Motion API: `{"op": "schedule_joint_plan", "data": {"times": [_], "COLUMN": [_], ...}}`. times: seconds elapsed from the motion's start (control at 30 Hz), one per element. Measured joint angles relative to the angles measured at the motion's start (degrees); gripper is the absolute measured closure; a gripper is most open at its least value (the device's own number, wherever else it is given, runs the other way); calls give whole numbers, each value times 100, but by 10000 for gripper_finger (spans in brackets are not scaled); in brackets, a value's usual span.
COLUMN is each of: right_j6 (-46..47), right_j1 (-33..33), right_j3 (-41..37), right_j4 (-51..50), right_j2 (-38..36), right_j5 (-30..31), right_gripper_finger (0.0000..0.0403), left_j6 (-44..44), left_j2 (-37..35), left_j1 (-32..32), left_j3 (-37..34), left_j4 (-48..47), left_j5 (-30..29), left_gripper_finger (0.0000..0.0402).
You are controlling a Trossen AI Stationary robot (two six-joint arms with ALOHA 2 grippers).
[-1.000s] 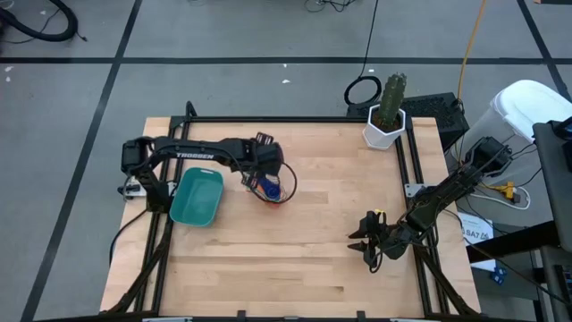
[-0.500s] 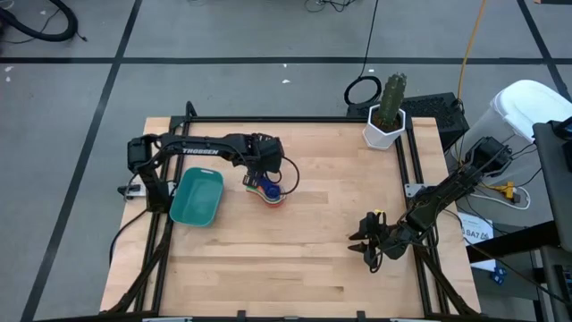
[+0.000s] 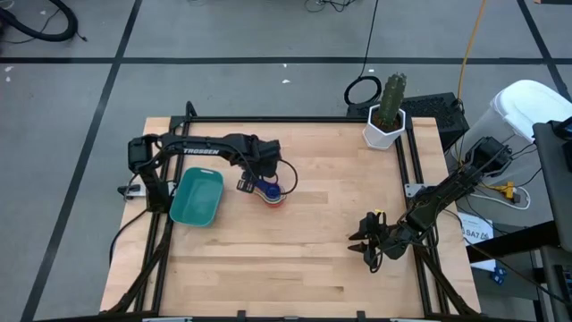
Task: Nest measuring cups in basket
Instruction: Stack the dark blue measuring cup into the orange measuring cup, then put the nested measuring cups into the green bin
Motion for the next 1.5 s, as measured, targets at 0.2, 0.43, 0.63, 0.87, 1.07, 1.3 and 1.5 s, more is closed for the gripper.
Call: {"op": "schedule_joint_plan", "data": {"times": [0.2,0.43,0.63,0.87,1.07,1.3,1.5], "right_j6": [0,-1,0,0,-7,-26,-123], "right_j1": [0,0,0,0,0,0,-2], "right_j3": [0,0,0,0,0,-2,-2], "right_j4": [0,0,0,0,0,-119,-118], "right_j2": [0,0,0,0,0,0,0], "right_j5": [0,0,0,0,0,0,0], "right_gripper_finger": [248,248,248,248,248,248,248], "left_j6": [-82,-162,-244,-233,-75,-505,-1434], "left_j2": [0,0,0,-2,-96,-747,-1072], "left_j1": [-39,-52,-224,-337,-330,-351,-582], "left_j3": [0,0,0,0,0,137,539], "left_j4": [-256,-269,-518,-527,-630,-696,-949], "left_j5": [-2,-7,-3,-62,-789,-1041,-137], "left_gripper_finger": [254,254,256,256,256,256,237]}}
